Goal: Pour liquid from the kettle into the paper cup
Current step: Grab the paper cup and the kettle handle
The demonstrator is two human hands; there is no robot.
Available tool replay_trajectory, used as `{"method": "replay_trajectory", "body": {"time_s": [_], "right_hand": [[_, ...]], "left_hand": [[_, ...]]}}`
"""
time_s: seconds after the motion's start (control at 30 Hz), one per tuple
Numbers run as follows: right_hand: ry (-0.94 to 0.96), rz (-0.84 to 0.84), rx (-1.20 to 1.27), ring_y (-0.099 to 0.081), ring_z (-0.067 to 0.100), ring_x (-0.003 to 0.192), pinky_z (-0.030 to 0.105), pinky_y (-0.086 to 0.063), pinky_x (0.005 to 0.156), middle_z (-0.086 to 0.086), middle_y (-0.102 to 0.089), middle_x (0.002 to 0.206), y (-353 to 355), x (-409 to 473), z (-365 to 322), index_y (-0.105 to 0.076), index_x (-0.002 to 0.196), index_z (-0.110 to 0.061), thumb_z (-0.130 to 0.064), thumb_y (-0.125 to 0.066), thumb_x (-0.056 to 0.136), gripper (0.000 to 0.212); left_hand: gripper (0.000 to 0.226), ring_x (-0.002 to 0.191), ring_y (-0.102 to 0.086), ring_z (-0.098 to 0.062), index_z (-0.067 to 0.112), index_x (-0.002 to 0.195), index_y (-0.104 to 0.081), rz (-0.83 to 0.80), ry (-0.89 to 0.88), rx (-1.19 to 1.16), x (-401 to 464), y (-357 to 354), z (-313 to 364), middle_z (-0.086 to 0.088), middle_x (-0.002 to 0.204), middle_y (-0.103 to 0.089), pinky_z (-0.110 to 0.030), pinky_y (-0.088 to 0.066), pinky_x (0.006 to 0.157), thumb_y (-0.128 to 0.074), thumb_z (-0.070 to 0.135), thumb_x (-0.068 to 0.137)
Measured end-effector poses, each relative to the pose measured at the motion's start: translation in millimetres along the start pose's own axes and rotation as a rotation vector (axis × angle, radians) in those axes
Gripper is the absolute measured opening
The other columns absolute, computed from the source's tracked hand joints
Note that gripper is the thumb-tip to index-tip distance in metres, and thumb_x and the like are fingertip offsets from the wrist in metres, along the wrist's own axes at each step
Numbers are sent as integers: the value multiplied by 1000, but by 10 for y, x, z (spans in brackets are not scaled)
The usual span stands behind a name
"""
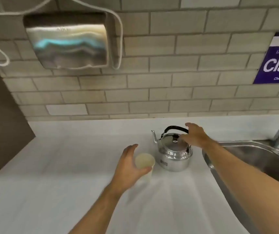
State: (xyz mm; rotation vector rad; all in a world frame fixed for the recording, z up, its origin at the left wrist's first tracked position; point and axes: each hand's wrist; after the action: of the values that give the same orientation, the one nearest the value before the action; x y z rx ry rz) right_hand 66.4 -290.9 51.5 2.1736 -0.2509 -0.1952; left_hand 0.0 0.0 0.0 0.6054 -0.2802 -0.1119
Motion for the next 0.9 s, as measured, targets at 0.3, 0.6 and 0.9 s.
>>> {"method": "replay_trajectory", "body": {"time_s": [0.3,0.6,0.9], "right_hand": [[-34,154,345,-59,25,82,27,-48,58,2,-66,88,-81,389,60,-74,121,-8,-37,-68,98,38],[106,112,541,-46,-6,26,3,-29,29,-25,-58,36,-5,132,-123,-83,101,-10,-21,-79,93,14],[264,38,502,-62,-16,51,-1,-37,39,-24,-73,55,473,-125,-327,-85,77,-23,-21,-91,78,6]], "left_hand": [[97,122,-54,-11,29,139,-41,35,237,-254,-63,-456,-287,7,134,-56,-33,-45,104,-87,32,54],[63,92,-66,0,58,100,-54,81,218,-349,-20,-464,-298,28,99,-67,-14,-53,73,-85,20,61],[59,88,-67,3,50,100,-55,71,235,-358,26,-457,-314,21,96,-70,-17,-55,74,-85,17,61]]}}
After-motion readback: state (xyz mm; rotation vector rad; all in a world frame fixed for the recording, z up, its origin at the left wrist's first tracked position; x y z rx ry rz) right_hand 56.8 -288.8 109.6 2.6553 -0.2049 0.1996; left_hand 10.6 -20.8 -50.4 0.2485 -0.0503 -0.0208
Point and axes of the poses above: each hand's wrist, its own x-axis towards the middle knuckle, its own y-axis out of the back of the hand, z = x × y
